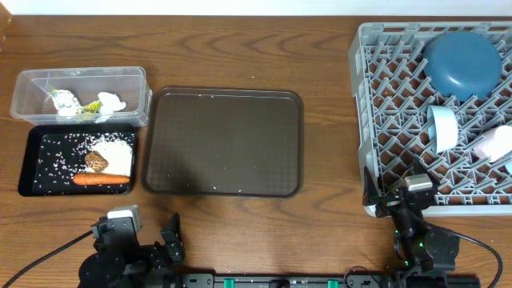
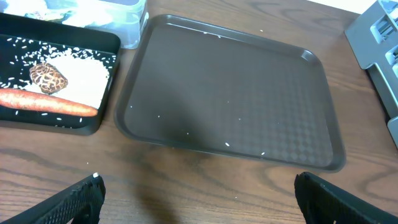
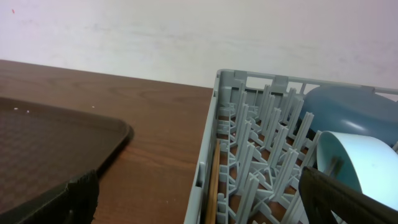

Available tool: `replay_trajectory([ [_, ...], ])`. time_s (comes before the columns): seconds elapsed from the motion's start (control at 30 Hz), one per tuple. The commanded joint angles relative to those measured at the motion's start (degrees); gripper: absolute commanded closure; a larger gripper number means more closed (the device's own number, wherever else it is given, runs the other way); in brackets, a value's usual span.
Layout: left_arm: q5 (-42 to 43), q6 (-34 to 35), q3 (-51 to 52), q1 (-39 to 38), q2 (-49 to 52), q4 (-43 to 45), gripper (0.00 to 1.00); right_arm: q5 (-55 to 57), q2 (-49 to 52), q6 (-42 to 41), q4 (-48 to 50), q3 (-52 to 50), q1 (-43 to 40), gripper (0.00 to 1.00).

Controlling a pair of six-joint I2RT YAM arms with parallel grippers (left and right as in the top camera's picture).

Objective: Sort waste into correct bins and load items into the dishwasher rack

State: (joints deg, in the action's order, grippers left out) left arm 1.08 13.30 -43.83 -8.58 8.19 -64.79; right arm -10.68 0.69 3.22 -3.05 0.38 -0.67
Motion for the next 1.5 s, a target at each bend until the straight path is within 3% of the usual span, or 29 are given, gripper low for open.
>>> replay_trajectory([
  [0.0,-0.5,0.1,0.2,0.0,-0.1,-0.1,0.02,0.2,-0.3,0.7,-0.3,-0.1,0.5,0.01],
  [0.3,-1.4,0.0,0.6,0.6,-0.3,0.1,0.02,0.2,-0.3,0.7,-0.2,-0.1,0.5,0.01],
  [0.43,-1.8,-1.2,4.6,3.3,-2.5,5.4,0.02,0.2,-0.3,0.7,-0.3,-0.1,0.5,0.01],
  [0.57,-1.7,-2.3,14.6,5.9,-8.2,14.8,0.02,0.2,-0.3,0.7,-0.2,-0.1,0.5,0.01],
  [0.7,-1.4,-1.9,24.7,7.1,-7.8,27.7,0.02,0.2,-0.3,0.7,-0.2,-0.1,0.5,0.01],
  [0.93,-0.1,-2.1,43.2,7.3,-8.1,61.2,0.02,0.2,-0.3,0.7,-0.3,-0.1,0.5,0.01],
  [1.47,-0.1,-2.8,43.6,7.3,-8.0,60.8,0.02,0.2,-0.3,0.7,-0.3,-0.1,0.5,0.01],
])
